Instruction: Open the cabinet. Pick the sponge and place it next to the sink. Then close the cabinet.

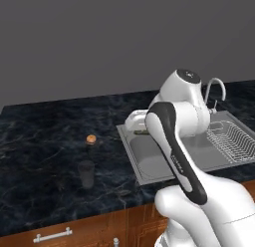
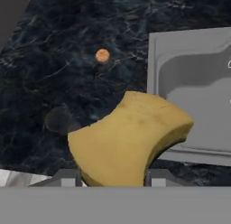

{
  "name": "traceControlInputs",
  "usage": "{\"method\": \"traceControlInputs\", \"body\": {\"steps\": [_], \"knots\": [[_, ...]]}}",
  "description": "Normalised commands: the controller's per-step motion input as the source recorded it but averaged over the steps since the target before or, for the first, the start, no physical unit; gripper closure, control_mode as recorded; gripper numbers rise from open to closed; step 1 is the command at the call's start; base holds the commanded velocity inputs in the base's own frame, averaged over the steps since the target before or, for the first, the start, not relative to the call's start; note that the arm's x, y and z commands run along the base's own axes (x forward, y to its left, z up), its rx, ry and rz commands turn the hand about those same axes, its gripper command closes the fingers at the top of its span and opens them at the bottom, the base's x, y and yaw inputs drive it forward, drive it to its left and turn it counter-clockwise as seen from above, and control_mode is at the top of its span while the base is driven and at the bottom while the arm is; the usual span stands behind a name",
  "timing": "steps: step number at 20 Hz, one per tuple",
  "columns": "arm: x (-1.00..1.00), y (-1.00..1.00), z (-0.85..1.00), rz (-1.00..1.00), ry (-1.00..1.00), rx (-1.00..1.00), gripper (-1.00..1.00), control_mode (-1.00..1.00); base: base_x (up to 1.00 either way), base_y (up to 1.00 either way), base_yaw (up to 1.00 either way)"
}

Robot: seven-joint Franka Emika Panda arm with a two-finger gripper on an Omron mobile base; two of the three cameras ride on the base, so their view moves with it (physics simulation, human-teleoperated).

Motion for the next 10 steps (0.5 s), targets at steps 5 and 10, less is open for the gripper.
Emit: {"method": "traceControlInputs", "body": {"steps": [5, 10], "knots": [[0.1, 0.15, -0.39, 0.08, 0.05, -0.02, 1.0, -1.0, 0.0, 0.0, 0.0], [0.0, 0.0, -0.09, 0.01, 0.01, -0.09, 1.0, -1.0, 0.0, 0.0, 0.0]]}}
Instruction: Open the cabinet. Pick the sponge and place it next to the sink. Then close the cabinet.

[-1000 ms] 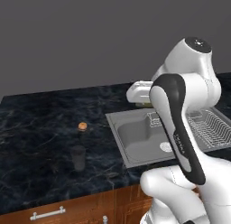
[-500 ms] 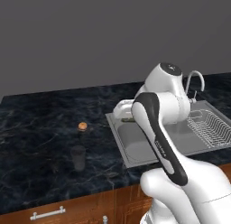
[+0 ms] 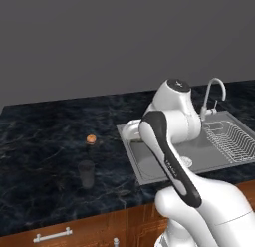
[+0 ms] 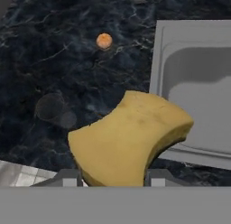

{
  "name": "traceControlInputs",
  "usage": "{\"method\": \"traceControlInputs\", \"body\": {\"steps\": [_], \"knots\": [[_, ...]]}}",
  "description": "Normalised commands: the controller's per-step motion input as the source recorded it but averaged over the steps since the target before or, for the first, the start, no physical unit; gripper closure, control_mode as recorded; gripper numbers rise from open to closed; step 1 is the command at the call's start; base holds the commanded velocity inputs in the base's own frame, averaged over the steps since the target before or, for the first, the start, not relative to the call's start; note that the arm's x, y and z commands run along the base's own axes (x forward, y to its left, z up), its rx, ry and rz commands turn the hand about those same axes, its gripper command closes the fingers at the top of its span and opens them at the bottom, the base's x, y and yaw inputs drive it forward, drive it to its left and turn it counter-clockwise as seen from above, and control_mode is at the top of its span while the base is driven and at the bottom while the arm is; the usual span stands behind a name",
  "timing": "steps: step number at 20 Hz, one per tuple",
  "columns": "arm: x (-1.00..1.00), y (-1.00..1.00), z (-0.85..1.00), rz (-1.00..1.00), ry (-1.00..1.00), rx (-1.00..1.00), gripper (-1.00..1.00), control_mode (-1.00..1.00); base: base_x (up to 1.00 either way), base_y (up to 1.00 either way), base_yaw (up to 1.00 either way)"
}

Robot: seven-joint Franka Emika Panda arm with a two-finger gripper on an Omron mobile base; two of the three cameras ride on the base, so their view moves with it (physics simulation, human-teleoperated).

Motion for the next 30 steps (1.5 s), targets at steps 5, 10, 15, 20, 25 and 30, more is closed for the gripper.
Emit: {"method": "traceControlInputs", "body": {"steps": [5, 10, 15, 20, 25, 30], "knots": [[0.02, 0.0, -0.27, 0.0, 0.05, -0.1, 1.0, -1.0, 0.0, 0.0, 0.0], [0.03, 0.0, -0.32, 0.0, 0.01, -0.02, 1.0, -1.0, 0.0, 0.0, 0.0], [0.05, 0.0, -0.43, 0.0, 0.03, 0.0, 1.0, -1.0, 0.0, 0.0, 0.0], [0.1, 0.0, -0.51, 0.0, 0.05, 0.0, 1.0, -1.0, 0.0, 0.0, 0.0], [0.21, 0.0, -0.58, 0.01, 0.08, 0.0, 1.0, -1.0, 0.0, 0.0, 0.0], [0.26, 0.0, -0.45, 0.0, 0.1, 0.0, 1.0, -1.0, 0.0, 0.0, 0.0]]}}
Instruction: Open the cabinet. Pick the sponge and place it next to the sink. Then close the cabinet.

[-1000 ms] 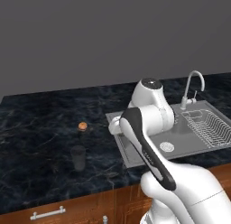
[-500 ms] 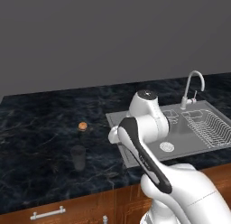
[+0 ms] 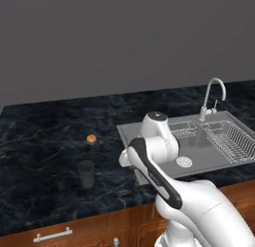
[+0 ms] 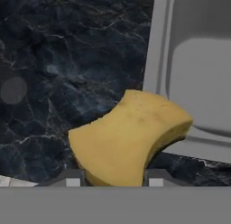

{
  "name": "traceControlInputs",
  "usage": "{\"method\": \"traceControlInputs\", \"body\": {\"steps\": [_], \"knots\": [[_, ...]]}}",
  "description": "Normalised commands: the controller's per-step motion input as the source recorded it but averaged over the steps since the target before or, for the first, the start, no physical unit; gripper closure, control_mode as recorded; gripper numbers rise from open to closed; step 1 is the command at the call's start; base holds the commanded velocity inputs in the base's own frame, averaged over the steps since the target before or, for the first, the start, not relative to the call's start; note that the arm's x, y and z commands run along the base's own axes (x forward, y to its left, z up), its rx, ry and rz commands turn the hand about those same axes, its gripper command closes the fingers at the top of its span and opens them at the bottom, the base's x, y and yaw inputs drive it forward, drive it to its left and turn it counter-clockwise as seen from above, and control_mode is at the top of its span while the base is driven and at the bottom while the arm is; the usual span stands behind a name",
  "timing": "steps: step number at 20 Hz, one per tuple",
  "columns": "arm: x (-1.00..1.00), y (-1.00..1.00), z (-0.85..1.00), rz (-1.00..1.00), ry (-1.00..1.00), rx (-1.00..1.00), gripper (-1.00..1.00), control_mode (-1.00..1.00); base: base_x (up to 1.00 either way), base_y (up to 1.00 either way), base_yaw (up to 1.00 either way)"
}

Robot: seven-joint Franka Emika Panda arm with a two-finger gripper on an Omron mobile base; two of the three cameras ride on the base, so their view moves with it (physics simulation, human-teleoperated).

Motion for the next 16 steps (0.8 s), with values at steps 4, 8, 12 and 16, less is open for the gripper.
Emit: {"method": "traceControlInputs", "body": {"steps": [4, 8, 12, 16], "knots": [[0.31, 0.04, -0.28, 0.02, 0.07, 0.0, 1.0, -1.0, 0.0, 0.0, 0.0], [0.31, 0.13, -0.16, 0.02, 0.06, 0.0, 1.0, -1.0, 0.0, 0.0, 0.0], [0.19, 0.11, -0.13, 0.02, 0.08, 0.0, 1.0, -1.0, 0.0, 0.0, 0.0], [0.07, 0.06, -0.09, 0.0, 0.07, 0.0, 1.0, -1.0, 0.0, 0.0, 0.0]]}}
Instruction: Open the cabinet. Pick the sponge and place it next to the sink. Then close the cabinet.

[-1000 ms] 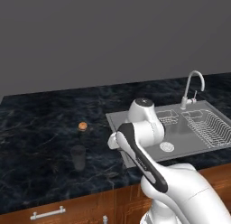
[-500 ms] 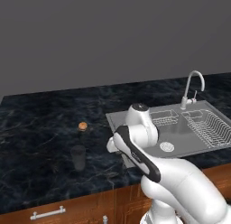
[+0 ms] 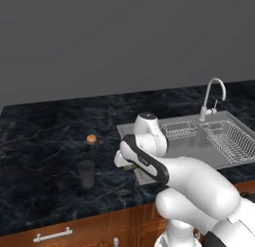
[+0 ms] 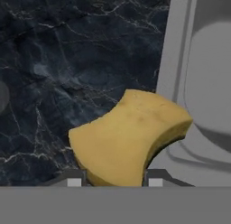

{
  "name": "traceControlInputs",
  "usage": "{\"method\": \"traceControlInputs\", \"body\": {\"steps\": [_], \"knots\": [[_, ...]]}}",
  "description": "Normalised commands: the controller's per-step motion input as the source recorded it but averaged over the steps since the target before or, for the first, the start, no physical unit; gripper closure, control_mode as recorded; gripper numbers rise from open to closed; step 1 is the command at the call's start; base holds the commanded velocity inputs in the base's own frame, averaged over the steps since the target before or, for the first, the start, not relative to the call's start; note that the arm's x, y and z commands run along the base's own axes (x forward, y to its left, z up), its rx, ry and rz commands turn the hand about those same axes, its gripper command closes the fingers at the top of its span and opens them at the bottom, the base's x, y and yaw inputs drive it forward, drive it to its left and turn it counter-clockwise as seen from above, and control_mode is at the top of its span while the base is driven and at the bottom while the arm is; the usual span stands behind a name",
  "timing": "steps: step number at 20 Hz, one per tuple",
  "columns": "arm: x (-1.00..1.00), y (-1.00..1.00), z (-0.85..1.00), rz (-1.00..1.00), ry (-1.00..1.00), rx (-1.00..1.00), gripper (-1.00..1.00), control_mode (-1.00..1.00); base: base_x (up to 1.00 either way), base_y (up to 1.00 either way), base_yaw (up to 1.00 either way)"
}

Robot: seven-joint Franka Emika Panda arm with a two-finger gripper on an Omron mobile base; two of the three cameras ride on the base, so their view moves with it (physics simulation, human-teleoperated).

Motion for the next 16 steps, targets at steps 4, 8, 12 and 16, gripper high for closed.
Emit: {"method": "traceControlInputs", "body": {"steps": [4, 8, 12, 16], "knots": [[0.05, 0.05, -0.1, 0.0, 0.02, 0.0, 1.0, -1.0, 0.0, 0.0, 0.0], [0.06, 0.07, -0.11, 0.0, 0.0, 0.0, 1.0, -1.0, 0.0, 0.0, 0.0], [0.04, 0.13, -0.11, 0.03, -0.01, 0.0, 1.0, -1.0, 0.0, 0.0, 0.0], [0.05, 0.12, -0.11, 0.07, -0.01, 0.0, 1.0, -1.0, 0.0, 0.0, 0.0]]}}
